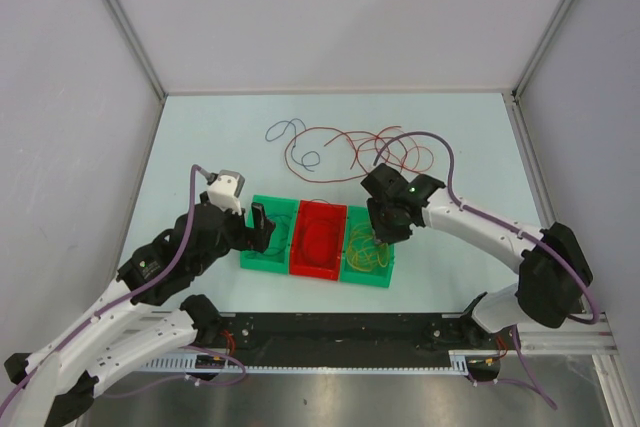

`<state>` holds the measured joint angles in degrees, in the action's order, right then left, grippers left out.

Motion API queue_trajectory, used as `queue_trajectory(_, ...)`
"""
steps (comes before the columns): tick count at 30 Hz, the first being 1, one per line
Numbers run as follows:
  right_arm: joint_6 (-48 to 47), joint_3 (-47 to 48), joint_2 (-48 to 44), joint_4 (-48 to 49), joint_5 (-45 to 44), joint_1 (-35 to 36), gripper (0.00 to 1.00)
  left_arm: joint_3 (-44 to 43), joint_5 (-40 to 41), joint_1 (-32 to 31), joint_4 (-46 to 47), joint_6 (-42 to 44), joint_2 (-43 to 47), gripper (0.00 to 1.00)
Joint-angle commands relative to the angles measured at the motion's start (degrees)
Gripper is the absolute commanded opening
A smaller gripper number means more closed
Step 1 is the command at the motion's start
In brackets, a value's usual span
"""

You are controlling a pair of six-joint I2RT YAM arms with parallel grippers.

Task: Untangle the cables
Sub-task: Move the bin to the center of the board.

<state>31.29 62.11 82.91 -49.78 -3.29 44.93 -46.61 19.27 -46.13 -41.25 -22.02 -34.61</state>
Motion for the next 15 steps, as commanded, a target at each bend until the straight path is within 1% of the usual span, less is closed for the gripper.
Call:
queue_trajectory(1, -0.26, 3.55, -3.45, -2.6, -2.24, -0.19, 0.38, 0.12, 0.24, 0.07, 0.74, -0.13, -0.19, 0.88)
queue_trajectory(3, 0.18, 3.55, -4.51, -2.25, -2.07, -0.45, 0.35, 0.12, 0.51, 0.16, 0.65, -0.21, -0.37, 0.88)
queue_trajectory(4, 0.52, 3.55, -4.86, -1.99, -1.72, -0.54, 0.29, 0.12, 0.6, 0.16, 0.74, -0.3, -0.72, 0.88)
queue_trajectory(7, 1.93, 3.02, -4.96, 0.55, 1.26, 0.33, 0.19, -0.23, 1.21, 0.07, 0.04, -0.57, -2.29, 0.88)
queue_trajectory(9, 2.63, 2.85, -3.2, 2.4, 2.67, 2.18, 0.15, -0.5, 1.3, 0.07, -0.23, -0.74, -3.0, 0.88)
queue_trajectory(12, 3.25, 2.41, 0.04, 1.53, 2.5, 5.16, 0.11, -0.67, 1.56, 0.07, -0.58, -1.18, -3.88, 0.88)
queue_trajectory(15, 3.95, 0.39, 0.41, 0.82, 1.97, 6.05, 0.1, -0.94, 3.13, 0.16, -1.11, -2.32, -5.55, 0.89)
